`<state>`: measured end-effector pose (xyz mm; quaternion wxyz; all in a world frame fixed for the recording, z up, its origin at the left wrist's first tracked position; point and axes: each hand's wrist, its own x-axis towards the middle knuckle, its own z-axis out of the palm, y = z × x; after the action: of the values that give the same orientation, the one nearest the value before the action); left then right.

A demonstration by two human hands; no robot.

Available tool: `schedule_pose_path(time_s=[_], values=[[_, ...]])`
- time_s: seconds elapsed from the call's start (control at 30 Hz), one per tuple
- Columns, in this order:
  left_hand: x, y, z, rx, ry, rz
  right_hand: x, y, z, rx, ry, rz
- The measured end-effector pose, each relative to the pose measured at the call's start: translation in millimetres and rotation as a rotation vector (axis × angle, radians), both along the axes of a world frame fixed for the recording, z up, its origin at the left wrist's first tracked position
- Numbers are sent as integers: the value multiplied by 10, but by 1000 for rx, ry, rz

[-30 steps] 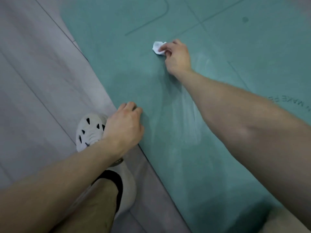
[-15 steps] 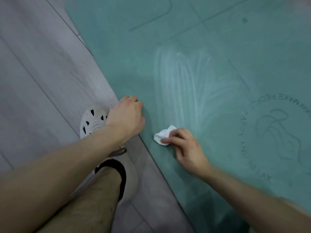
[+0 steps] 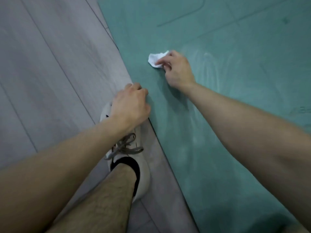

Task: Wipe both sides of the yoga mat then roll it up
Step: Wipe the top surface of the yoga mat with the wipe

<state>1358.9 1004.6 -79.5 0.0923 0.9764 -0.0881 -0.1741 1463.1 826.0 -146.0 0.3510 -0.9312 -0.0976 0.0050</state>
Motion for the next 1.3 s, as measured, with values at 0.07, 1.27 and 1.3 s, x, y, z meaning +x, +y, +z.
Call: schedule_pose_path(time_s=[0.07,1.27,1.3], values=[[270,98,20,-13,-21,65,-543,-189,7,29,-25,61],[920,347,14,180,219,-192,-631,485,74,45,147,185],[903,357,4,170,206,-181,-769,387,78,50,149,197]])
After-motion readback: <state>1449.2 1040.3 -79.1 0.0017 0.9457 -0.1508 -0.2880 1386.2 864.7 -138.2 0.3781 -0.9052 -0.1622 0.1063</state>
